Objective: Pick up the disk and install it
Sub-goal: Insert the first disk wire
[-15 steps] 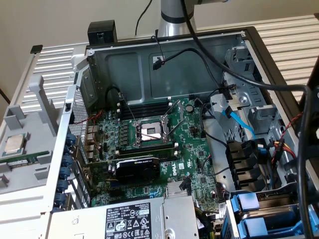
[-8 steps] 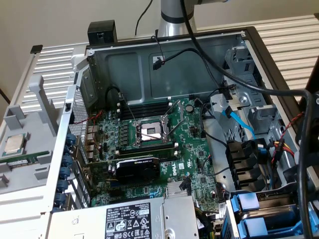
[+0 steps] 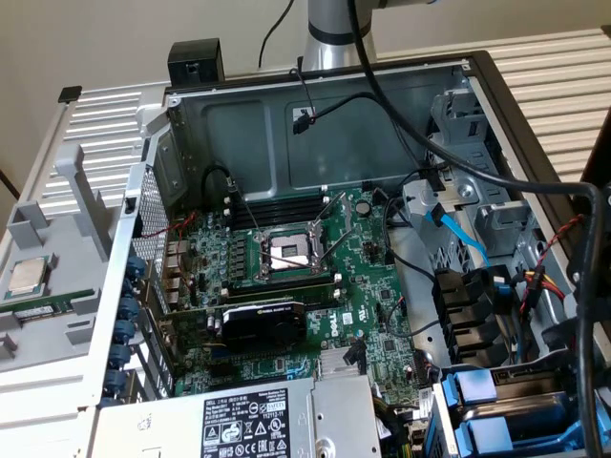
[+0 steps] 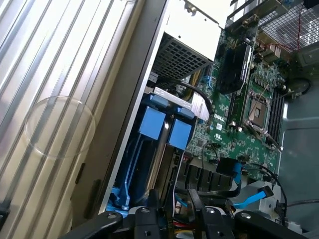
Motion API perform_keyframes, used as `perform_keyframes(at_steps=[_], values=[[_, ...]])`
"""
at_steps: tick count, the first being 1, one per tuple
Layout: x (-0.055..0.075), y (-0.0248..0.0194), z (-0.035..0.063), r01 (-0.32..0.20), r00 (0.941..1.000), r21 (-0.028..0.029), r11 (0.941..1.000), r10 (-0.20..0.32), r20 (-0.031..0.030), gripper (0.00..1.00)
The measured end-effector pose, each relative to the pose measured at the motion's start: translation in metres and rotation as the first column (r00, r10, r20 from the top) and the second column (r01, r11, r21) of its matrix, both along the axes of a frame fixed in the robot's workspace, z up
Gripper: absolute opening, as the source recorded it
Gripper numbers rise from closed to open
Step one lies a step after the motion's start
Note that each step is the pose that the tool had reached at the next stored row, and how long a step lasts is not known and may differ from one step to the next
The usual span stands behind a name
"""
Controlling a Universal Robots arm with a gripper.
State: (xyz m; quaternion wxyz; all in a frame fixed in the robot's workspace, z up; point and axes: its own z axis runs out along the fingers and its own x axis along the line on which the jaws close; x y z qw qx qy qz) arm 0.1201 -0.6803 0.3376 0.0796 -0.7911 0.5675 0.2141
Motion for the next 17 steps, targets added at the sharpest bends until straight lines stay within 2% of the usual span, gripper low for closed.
perform_keyframes(at_steps=[2, 4, 9, 17], values=[[0.0009, 0.0, -0.0015, 0.0, 1.0, 0.0011, 1.0, 0.0, -0.007, 0.36], [0.0019, 0.0, -0.0027, 0.0, 0.9999, 0.0026, 1.0, 0.0, -0.0109, 0.36], [0.0026, 0.0, -0.004, 0.0, 0.9999, 0.008, 1.0, 0.0, -0.0138, 0.36], [0.0029, 0.0002, -0.0056, 0.0, 0.9997, 0.0118, 0.9999, 0.0, -0.023, 0.36]])
